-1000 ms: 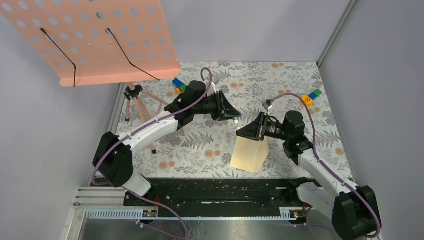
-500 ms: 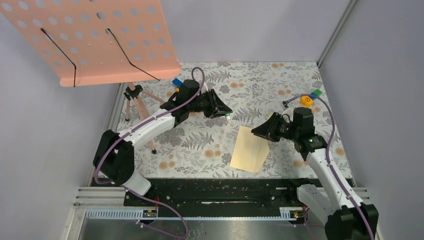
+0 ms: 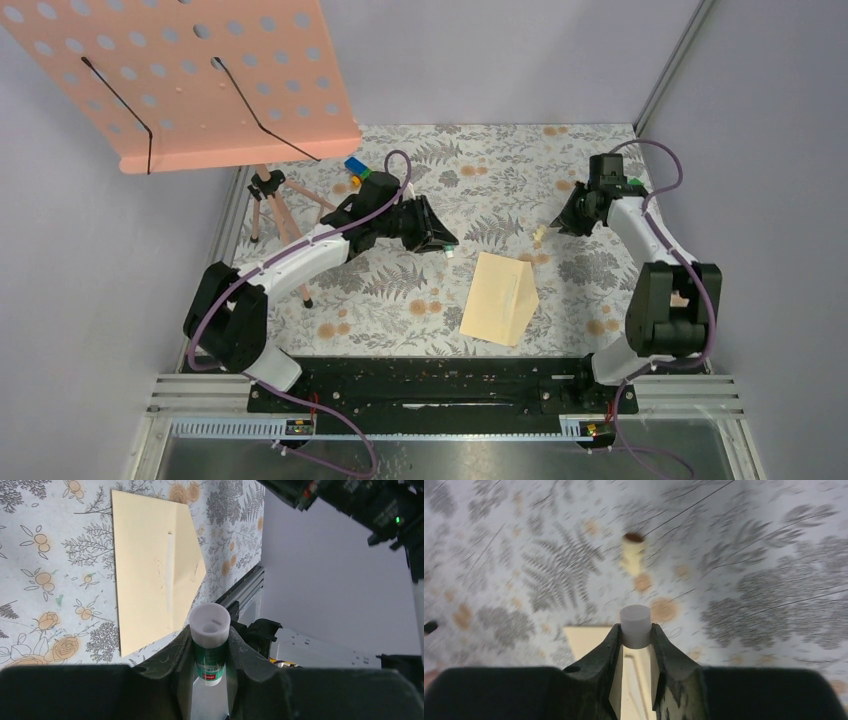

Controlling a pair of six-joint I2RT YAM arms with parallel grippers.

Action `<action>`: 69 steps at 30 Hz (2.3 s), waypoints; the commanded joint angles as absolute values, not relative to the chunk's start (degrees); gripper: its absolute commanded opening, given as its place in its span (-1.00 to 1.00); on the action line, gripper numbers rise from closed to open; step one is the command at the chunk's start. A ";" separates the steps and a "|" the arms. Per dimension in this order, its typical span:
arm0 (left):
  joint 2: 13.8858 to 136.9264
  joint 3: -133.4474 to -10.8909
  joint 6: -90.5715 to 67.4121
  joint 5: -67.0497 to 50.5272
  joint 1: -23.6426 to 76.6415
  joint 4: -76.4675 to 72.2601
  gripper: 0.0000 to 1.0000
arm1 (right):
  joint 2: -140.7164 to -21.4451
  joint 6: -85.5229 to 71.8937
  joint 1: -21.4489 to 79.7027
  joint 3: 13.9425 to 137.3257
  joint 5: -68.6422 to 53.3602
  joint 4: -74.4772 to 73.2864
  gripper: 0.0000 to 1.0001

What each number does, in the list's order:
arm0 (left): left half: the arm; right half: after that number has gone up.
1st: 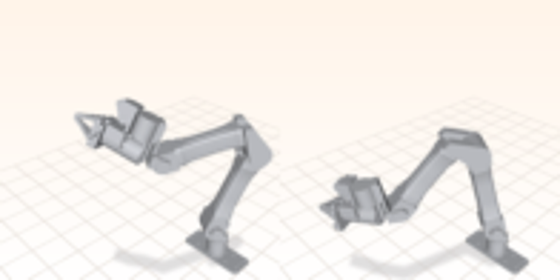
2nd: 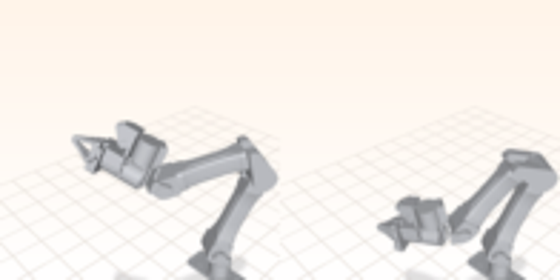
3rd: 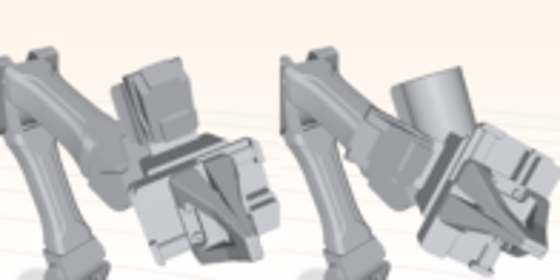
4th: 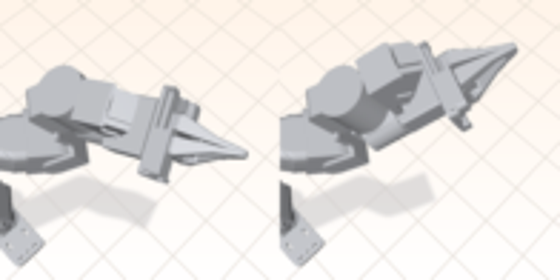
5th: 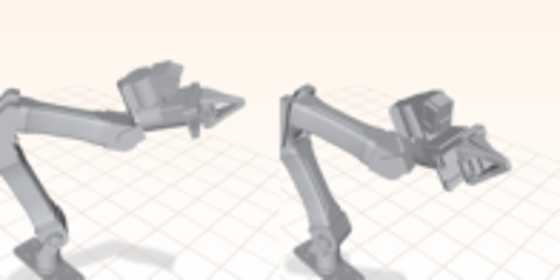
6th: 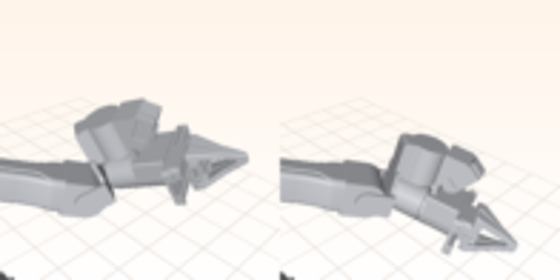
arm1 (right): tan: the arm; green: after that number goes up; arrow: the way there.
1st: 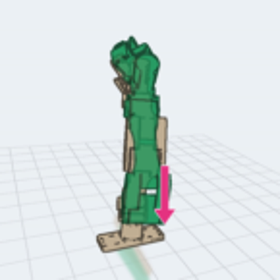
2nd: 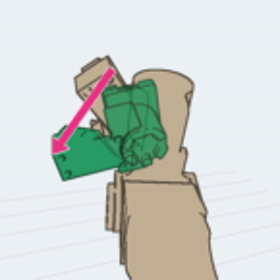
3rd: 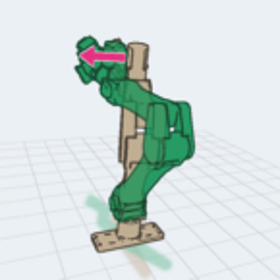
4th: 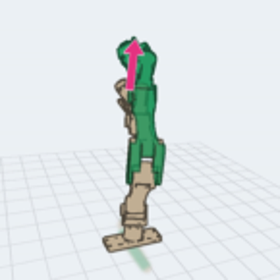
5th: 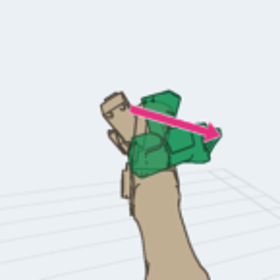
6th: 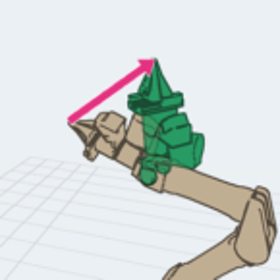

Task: Place the letter into the envelope and seal it
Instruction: Place the solid glue cap at the center of the board.

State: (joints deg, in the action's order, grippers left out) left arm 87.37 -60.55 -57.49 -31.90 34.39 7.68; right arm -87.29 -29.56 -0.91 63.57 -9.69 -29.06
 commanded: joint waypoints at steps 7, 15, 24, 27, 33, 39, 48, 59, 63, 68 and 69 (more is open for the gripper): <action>83.37 -61.62 -57.14 -33.97 35.33 5.00 -1.00 | -102.30 -20.87 -5.96 81.80 14.64 -41.98 -1.00; 83.08 -61.40 -57.67 -34.67 35.30 4.50 -1.00 | -109.91 -19.46 -6.50 83.81 11.35 -41.31 -1.00; 83.16 -61.71 -57.17 -34.10 35.27 5.90 -1.00 | -110.80 -16.89 -6.28 79.01 4.22 -35.05 -0.98; 83.17 -61.46 -57.30 -34.01 35.29 5.67 -1.00 | -109.97 -15.71 -6.24 77.92 -1.41 -32.80 -0.97; 83.55 -61.12 -57.30 -34.00 35.31 5.80 -1.00 | -110.39 -16.06 -5.51 78.29 -6.41 -30.96 -0.82; 83.84 -61.39 -57.48 -33.91 35.28 5.90 -1.00 | -113.97 -17.07 -5.21 82.17 -8.23 -32.28 -0.78; 84.67 -63.00 -57.48 -34.07 35.28 6.68 -1.00 | -118.31 -17.33 -3.70 86.55 -7.74 -37.02 -0.57; 84.77 -62.84 -57.42 -33.08 35.27 7.70 -1.00 | -118.09 -17.25 -3.60 86.24 -7.50 -37.13 -0.21; 84.60 -63.32 -56.84 -32.41 35.33 8.78 -1.00 | -117.21 -17.25 -3.60 85.13 -8.39 -36.10 -0.16; 84.83 -63.30 -56.62 -32.19 35.33 9.44 -1.00 | -115.48 -17.31 -3.52 82.57 -9.46 -34.25 -0.10; 84.65 -63.25 -56.54 -31.72 35.33 9.75 -1.00 | -114.95 -17.19 -3.52 82.07 -9.45 -33.86 -0.08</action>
State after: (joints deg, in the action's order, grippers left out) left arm 85.25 -60.77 -57.36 -32.71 35.18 10.26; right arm -117.97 -17.41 -3.90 84.16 -8.16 -34.94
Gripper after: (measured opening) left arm 0.237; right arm 0.445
